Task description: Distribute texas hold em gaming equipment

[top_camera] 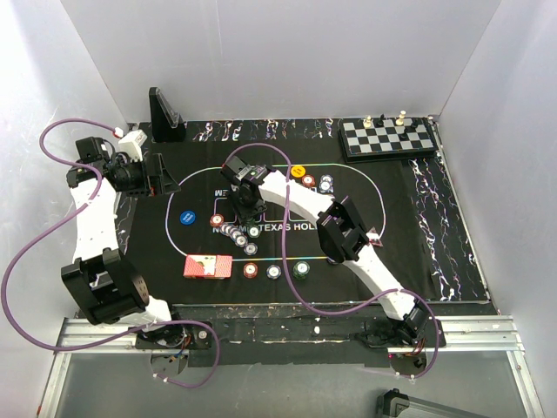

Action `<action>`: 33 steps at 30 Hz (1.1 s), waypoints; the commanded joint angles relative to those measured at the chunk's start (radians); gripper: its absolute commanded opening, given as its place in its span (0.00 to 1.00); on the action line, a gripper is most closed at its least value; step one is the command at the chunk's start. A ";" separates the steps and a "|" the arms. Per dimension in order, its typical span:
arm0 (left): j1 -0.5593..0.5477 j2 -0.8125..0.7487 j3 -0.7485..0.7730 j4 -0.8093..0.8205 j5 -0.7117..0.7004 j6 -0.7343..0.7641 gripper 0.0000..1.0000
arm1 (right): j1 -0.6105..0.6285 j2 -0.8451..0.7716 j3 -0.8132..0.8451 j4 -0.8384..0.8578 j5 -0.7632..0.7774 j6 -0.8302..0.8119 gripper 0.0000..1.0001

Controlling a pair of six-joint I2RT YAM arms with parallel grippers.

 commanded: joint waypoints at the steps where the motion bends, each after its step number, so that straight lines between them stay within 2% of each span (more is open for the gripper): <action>1: 0.005 -0.001 -0.001 0.011 0.013 0.014 1.00 | 0.020 0.031 0.035 -0.005 -0.057 0.023 0.01; 10: 0.007 -0.004 -0.003 0.008 0.009 0.012 1.00 | 0.027 0.039 0.035 -0.014 -0.131 0.017 0.01; 17: 0.005 -0.016 -0.006 -0.001 -0.001 0.014 1.00 | 0.046 0.022 0.011 -0.014 -0.134 -0.004 0.36; 23: 0.005 -0.030 -0.009 -0.007 0.002 0.008 1.00 | 0.048 0.005 0.008 -0.017 -0.111 -0.015 0.58; 33: 0.005 -0.048 -0.011 -0.013 -0.007 0.009 1.00 | 0.008 -0.050 0.012 -0.013 -0.068 -0.034 0.63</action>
